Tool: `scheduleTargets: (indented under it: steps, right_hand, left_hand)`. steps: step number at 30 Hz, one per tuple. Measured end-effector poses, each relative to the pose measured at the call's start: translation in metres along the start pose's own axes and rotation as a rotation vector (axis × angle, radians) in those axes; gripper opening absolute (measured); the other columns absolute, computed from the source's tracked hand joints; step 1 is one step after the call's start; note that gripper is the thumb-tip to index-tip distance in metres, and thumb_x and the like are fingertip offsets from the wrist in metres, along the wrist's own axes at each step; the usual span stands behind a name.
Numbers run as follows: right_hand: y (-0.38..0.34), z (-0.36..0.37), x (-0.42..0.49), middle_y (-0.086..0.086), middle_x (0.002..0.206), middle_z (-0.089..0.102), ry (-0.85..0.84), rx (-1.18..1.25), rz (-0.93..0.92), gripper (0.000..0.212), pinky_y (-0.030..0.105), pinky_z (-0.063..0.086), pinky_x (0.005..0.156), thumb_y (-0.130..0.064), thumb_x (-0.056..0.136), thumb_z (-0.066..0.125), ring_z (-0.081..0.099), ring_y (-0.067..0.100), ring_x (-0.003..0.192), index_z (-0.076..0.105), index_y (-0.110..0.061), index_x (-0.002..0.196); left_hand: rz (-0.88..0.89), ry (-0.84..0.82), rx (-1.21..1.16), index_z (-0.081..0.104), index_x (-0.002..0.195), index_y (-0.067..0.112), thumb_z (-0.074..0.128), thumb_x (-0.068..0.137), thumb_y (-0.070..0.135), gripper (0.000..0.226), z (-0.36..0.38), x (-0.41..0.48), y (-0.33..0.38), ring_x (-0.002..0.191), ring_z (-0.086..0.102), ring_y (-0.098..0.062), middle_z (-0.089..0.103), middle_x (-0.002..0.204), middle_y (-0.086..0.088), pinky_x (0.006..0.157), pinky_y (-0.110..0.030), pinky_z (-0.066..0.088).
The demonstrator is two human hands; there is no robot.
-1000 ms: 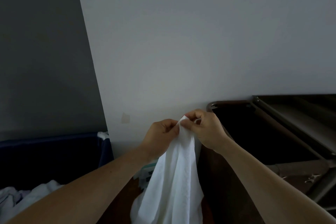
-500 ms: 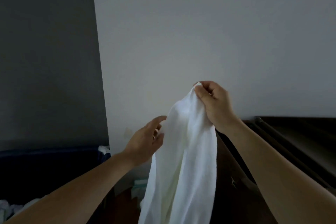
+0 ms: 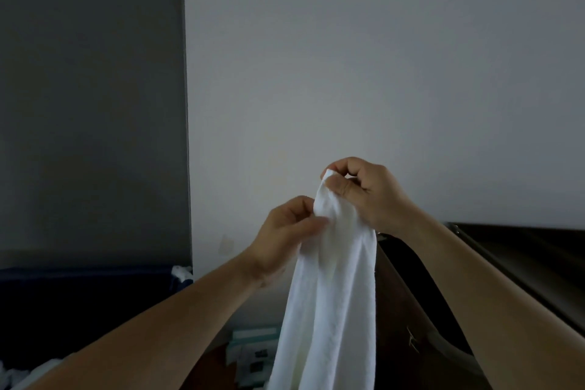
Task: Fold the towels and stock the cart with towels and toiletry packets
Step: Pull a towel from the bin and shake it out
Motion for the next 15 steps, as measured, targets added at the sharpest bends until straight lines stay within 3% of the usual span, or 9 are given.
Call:
scheduleTargets:
  steps: [3,5,9,15]
  right_hand:
    - [-0.001,-0.005,-0.001,-0.029,0.082,0.068,0.009,-0.027,-0.015,0.013,0.005,0.044,0.065,-0.028,0.097,0.064,0.061,-0.009,0.071,0.065,-0.037,0.088]
    - [-0.002,-0.013,0.003,-0.034,0.08,0.066,0.074,-0.065,-0.035,0.012,0.003,0.042,0.064,-0.03,0.095,0.065,0.06,-0.011,0.071,0.065,-0.038,0.087]
    - [-0.002,-0.036,0.015,-0.037,0.077,0.063,0.303,-0.074,-0.024,0.006,0.003,0.04,0.063,-0.038,0.09,0.062,0.057,-0.014,0.07,0.063,-0.041,0.085]
    - [0.001,-0.038,0.021,-0.038,0.078,0.064,0.223,-0.145,-0.025,0.006,0.002,0.04,0.063,-0.045,0.086,0.061,0.058,-0.016,0.072,0.065,-0.043,0.083]
  left_hand:
    - [-0.135,-0.126,0.029,0.064,0.109,-0.006,0.07,0.082,0.028,0.044,-0.004,0.0,-0.003,0.1,0.066,-0.04,0.069,0.11,-0.021,0.092,-0.049,0.053]
    - [-0.177,-0.193,0.104,0.066,0.114,-0.005,0.069,0.088,0.038,0.051,-0.005,-0.004,-0.01,0.108,0.066,-0.037,0.07,0.116,-0.019,0.099,-0.051,0.052]
    - [-0.234,-0.253,0.356,0.071,0.114,0.004,0.06,0.086,0.053,0.058,-0.015,-0.011,-0.023,0.108,0.068,-0.023,0.072,0.116,-0.008,0.101,-0.041,0.052]
    - [-0.262,-0.396,0.898,0.07,0.115,0.011,0.054,0.099,0.046,0.042,-0.034,-0.014,-0.052,0.109,0.062,-0.019,0.066,0.119,-0.005,0.102,-0.037,0.046]
Point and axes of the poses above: each hand's wrist, its own x-axis towards the middle knuckle, its own z-axis out of the palm, y = z × x, the point moved 1 cm from there along x, towards the middle knuckle
